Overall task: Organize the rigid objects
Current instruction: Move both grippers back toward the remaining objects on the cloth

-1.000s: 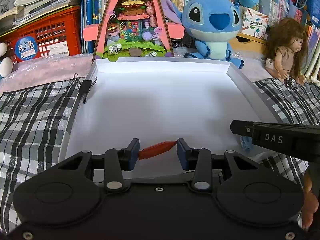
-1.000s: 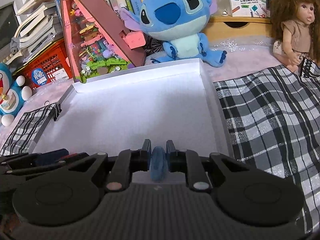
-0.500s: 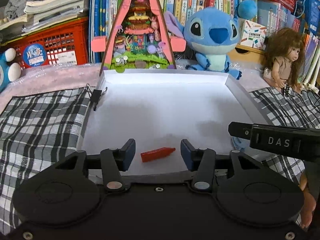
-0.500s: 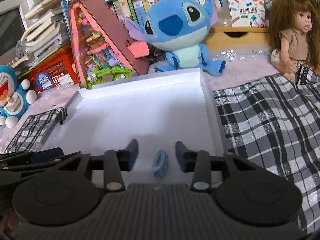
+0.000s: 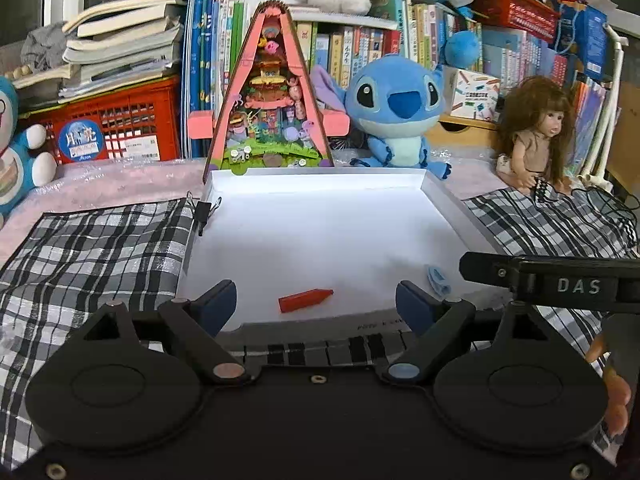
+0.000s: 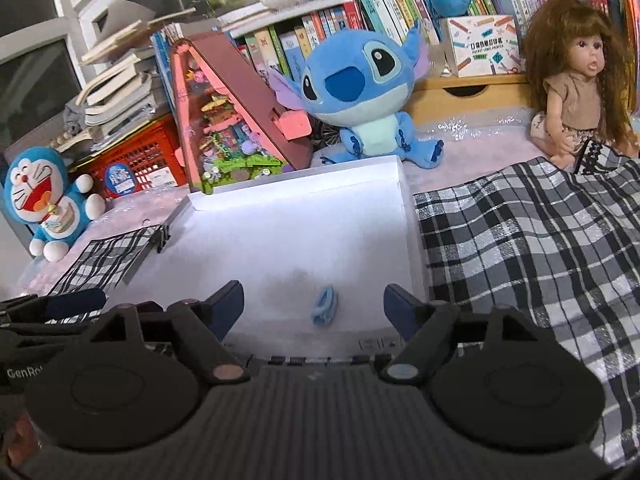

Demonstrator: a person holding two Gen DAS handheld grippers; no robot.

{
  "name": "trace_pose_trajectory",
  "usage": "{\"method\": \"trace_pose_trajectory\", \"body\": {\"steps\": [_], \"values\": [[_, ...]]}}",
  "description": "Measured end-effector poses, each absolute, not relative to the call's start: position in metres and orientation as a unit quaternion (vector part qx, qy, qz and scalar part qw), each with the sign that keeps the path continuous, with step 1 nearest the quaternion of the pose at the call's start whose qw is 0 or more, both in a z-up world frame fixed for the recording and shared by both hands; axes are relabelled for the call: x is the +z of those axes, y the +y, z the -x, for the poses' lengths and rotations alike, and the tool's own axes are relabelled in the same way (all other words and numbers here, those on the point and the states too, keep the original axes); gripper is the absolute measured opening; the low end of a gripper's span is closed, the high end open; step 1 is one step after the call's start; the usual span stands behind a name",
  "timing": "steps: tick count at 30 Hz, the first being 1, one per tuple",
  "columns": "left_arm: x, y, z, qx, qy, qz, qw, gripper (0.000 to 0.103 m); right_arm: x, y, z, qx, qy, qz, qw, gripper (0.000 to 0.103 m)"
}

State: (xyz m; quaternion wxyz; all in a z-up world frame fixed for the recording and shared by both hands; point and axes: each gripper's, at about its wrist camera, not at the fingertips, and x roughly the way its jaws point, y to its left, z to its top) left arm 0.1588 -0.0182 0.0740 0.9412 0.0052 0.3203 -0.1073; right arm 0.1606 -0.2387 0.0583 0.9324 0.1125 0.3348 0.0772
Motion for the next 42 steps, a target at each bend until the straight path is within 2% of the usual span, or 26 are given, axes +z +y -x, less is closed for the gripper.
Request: {"method": "trace_pose_trajectory", "body": {"steps": [14,30,42], "values": [[0.069,-0.006,-0.102,-0.128,0.307,0.003,0.943,0.09,0.073,-0.235,-0.099,0.104,0.289,-0.065,0.949,0.098],[0.05,0.008,-0.06,-0.132,0.308,0.02,0.942,0.091,0.062,-0.221,-0.054,0.121,0.267,-0.013,0.956,0.102],[0.042,0.016,-0.038,-0.113,0.286,-0.003,0.951,0.09,0.052,-0.227,-0.037,0.112,0.267,-0.019,0.957,0.103]]}}
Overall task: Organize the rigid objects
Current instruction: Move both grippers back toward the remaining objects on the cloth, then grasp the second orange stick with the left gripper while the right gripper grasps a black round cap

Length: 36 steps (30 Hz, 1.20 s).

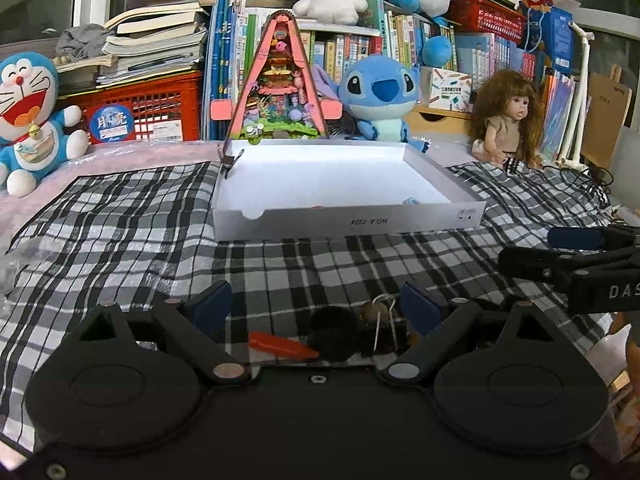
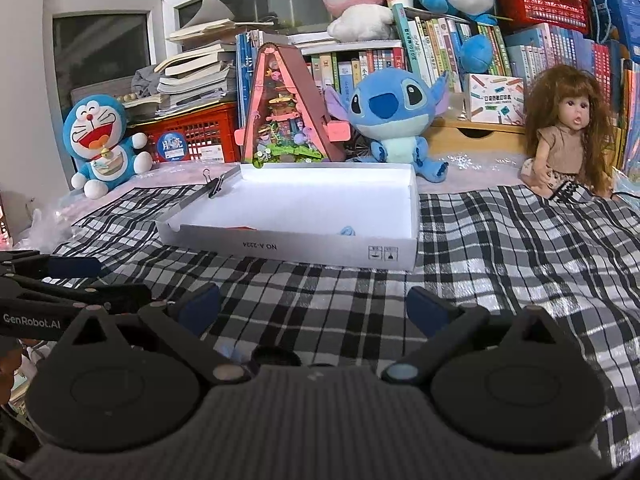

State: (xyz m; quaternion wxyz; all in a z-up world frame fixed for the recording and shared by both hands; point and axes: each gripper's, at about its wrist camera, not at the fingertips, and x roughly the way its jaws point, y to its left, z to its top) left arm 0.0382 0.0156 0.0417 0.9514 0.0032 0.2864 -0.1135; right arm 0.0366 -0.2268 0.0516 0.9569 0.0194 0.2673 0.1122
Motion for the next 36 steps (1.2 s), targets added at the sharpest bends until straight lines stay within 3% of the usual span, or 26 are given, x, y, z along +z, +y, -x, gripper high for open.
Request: {"method": "trace_pose_trajectory", "body": {"steps": [23,29,31,36], "values": [[0.017,0.042,-0.016,-0.086,0.295,0.017,0.952,0.087,0.037,-0.221,-0.005,0.113,0.239,0.022,0.964,0.101],[0.014,0.045,-0.013,-0.076,0.286,0.003,0.955,0.085,0.032,-0.219,0.003,0.115,0.237,0.041,0.964,0.09],[0.014,0.046,-0.014,-0.075,0.283,-0.001,0.956,0.083,0.031,-0.219,0.006,0.118,0.237,0.047,0.963,0.083],[0.009,0.046,-0.021,-0.094,0.294,-0.01,0.951,0.076,0.027,-0.22,0.009,0.121,0.246,0.067,0.959,0.075]]}}
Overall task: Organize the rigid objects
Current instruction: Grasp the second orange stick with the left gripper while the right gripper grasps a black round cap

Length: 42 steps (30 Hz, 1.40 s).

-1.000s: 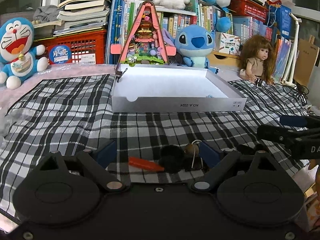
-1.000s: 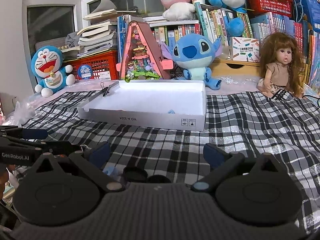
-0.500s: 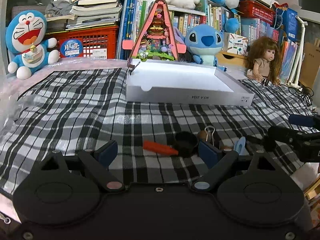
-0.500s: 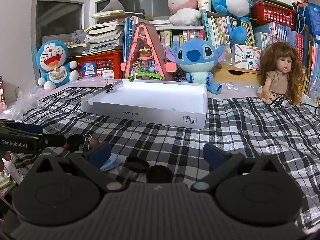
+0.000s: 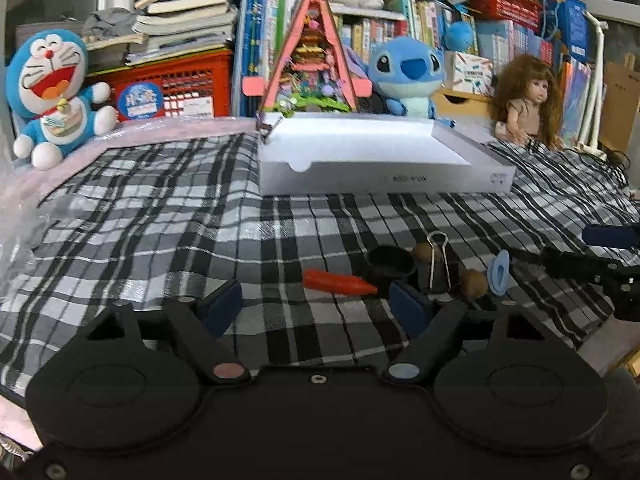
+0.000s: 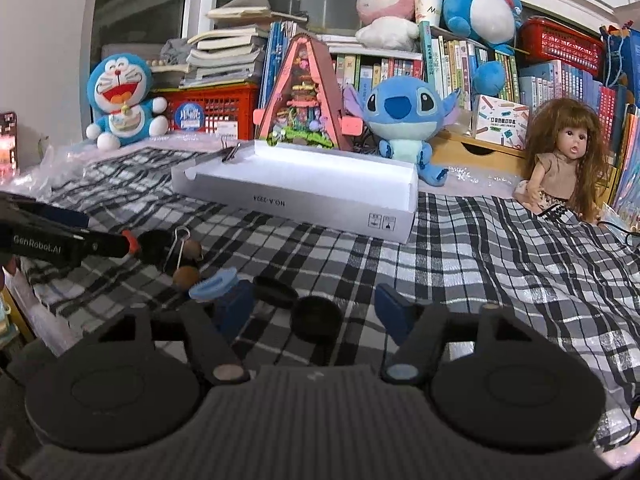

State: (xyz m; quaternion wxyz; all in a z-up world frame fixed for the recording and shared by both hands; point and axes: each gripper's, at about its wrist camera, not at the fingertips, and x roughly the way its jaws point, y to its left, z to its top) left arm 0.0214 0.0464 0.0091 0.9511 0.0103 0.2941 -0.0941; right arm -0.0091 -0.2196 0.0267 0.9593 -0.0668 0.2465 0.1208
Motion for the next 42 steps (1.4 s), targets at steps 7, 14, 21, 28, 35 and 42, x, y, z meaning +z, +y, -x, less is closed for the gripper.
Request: {"method": "trace_pose_trajectory", "body": {"steps": [7,14,21,28,35,42], "values": [[0.003,0.041,-0.027,-0.118,0.29,-0.014,0.949,0.072,0.018,-0.221,0.005,0.113,0.264,0.076,0.955,0.064],[-0.003,0.035,-0.036,-0.125,0.285,-0.031,0.95,0.071,0.015,-0.224,-0.002,0.11,0.278,0.072,0.951,0.06],[-0.005,0.03,-0.036,-0.141,0.277,-0.043,0.949,0.042,0.009,-0.23,-0.011,0.113,0.296,0.041,0.948,0.045],[0.004,0.03,-0.033,-0.128,0.281,-0.026,0.951,0.042,0.017,-0.227,-0.01,0.116,0.289,0.034,0.95,0.036],[0.017,0.027,-0.033,-0.122,0.274,-0.03,0.953,0.042,0.027,-0.225,-0.014,0.11,0.279,0.032,0.953,0.037],[0.026,0.024,-0.038,-0.118,0.28,-0.021,0.953,0.042,0.028,-0.223,-0.019,0.103,0.282,0.03,0.953,0.037]]}}
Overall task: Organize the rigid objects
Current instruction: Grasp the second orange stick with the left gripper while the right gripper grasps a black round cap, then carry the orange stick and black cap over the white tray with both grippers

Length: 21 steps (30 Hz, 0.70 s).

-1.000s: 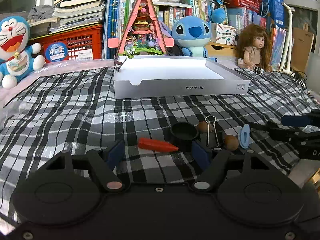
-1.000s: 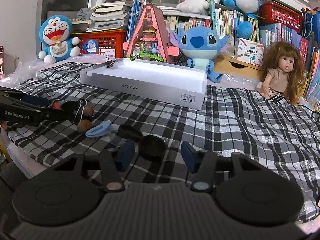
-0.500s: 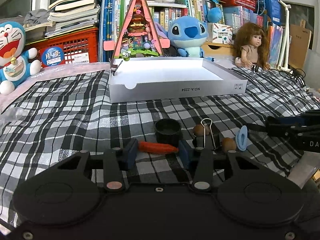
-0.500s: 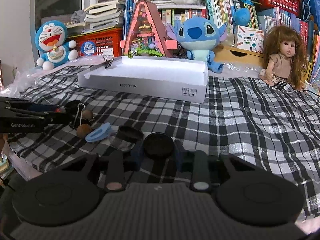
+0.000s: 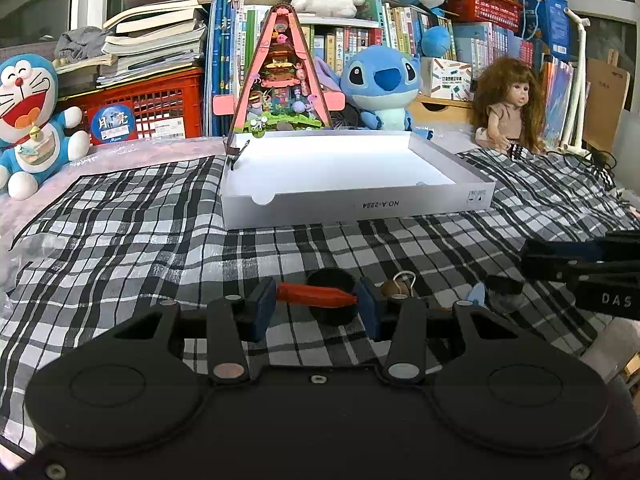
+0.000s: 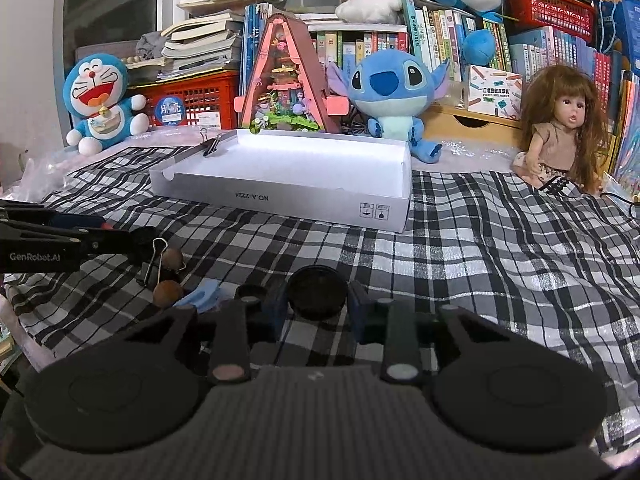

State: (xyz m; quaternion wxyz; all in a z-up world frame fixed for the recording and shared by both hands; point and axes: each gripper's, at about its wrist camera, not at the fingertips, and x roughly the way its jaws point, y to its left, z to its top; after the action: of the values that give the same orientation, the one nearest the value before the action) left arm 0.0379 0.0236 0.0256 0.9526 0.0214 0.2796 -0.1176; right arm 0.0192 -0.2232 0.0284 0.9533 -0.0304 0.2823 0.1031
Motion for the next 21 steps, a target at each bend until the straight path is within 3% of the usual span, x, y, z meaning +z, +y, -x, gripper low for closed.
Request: {"method": "trace_pose_trajectory", "body": {"steps": [21], "values": [[0.057,0.01,-0.075,-0.129,0.279,0.008,0.952,0.042,0.05,-0.226,-0.057,0.085,0.287,-0.006,0.954,0.037]]}}
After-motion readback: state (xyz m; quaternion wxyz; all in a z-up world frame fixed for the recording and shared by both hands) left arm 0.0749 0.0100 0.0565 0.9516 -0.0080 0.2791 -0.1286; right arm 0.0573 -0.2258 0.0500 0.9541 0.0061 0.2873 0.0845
